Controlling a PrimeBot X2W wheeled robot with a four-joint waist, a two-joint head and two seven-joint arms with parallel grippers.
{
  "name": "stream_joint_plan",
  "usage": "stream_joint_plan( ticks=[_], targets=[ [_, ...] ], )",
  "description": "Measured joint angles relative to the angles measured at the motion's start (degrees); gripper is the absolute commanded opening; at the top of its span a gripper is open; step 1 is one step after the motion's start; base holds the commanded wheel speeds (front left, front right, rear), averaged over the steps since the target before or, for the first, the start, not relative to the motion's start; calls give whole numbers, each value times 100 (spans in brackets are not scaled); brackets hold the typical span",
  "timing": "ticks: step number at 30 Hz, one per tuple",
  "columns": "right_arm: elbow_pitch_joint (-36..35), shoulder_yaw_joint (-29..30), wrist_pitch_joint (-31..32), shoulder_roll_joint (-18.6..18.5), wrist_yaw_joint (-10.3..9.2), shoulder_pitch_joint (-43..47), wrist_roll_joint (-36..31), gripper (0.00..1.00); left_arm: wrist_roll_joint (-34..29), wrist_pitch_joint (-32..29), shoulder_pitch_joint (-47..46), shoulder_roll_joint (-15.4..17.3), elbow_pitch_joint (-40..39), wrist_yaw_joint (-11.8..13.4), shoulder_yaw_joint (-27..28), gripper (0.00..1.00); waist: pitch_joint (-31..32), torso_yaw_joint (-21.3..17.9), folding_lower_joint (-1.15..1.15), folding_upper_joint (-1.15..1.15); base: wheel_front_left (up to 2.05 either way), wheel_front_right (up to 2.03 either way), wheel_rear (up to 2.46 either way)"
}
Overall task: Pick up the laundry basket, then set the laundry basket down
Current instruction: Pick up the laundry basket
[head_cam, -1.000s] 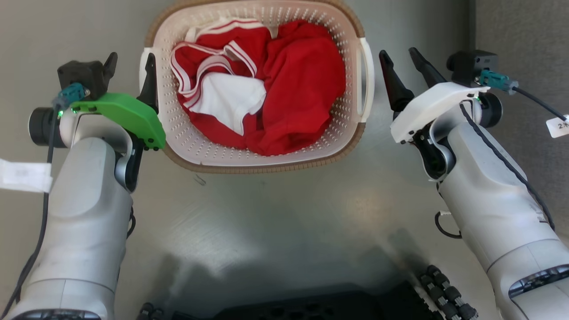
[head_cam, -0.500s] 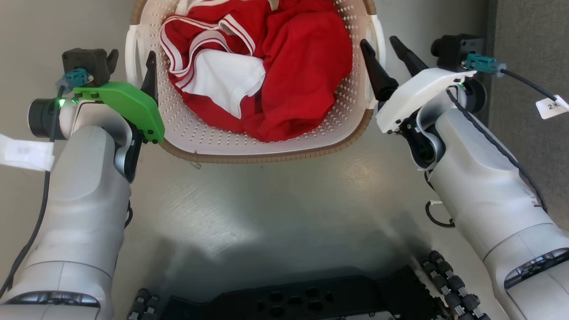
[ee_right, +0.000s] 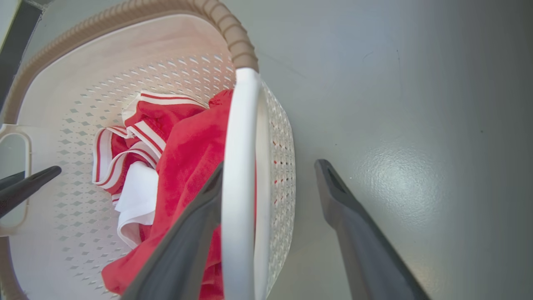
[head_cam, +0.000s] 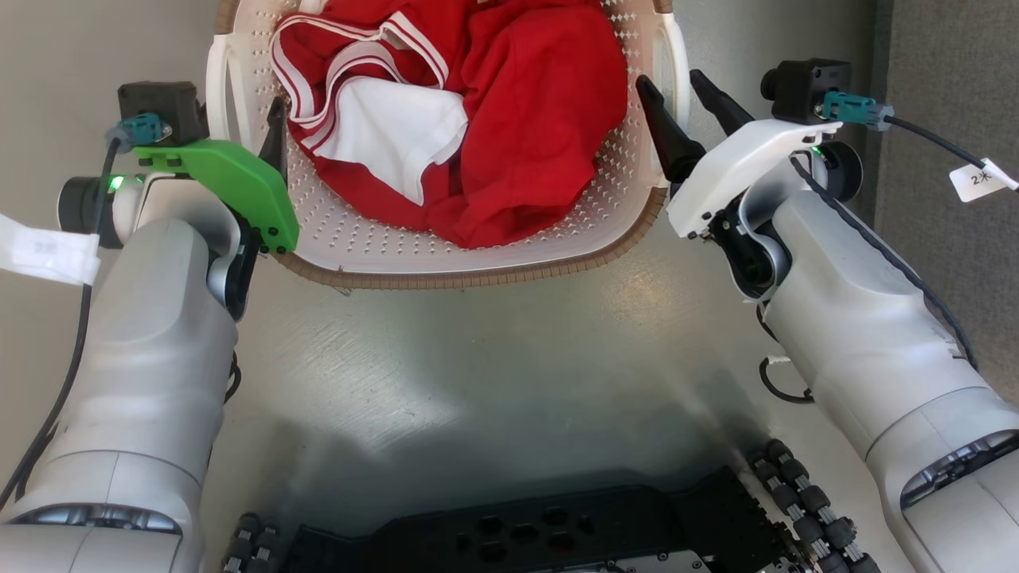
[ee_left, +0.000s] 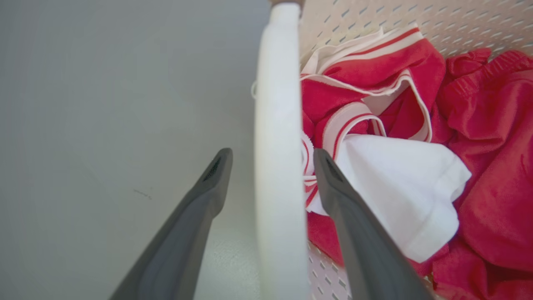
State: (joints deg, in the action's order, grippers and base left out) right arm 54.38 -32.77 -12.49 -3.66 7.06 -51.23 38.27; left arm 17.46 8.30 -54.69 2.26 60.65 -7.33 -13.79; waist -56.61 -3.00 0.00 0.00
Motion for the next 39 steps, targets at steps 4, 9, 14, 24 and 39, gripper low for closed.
stream_joint_plan(
  ticks=[4,9,14,24,39],
  targets=[
    [34,-119,-1,1,0,-29,105,91,63,-1,-63,-12,42,-5,-118,25,-8,-13,0,0,0,0,0],
    [73,-309,2,12,7,-58,274,0,238,-16,-124,-52,142,-7,-202,0,-7,-15,0,0,0,0,0],
    [154,-388,0,15,-15,-131,376,0,354,-9,-150,-71,189,-5,-298,0,12,-19,0,0,0,0,0],
    [344,-588,-57,-1,-18,-138,466,0,538,86,-143,-123,385,-7,-457,0,266,-47,0,0,0,0,0],
    [544,-991,-94,9,-18,-49,670,0,889,130,288,-135,599,-7,-788,0,1146,-96,0,0,0,0,0]
  ],
)
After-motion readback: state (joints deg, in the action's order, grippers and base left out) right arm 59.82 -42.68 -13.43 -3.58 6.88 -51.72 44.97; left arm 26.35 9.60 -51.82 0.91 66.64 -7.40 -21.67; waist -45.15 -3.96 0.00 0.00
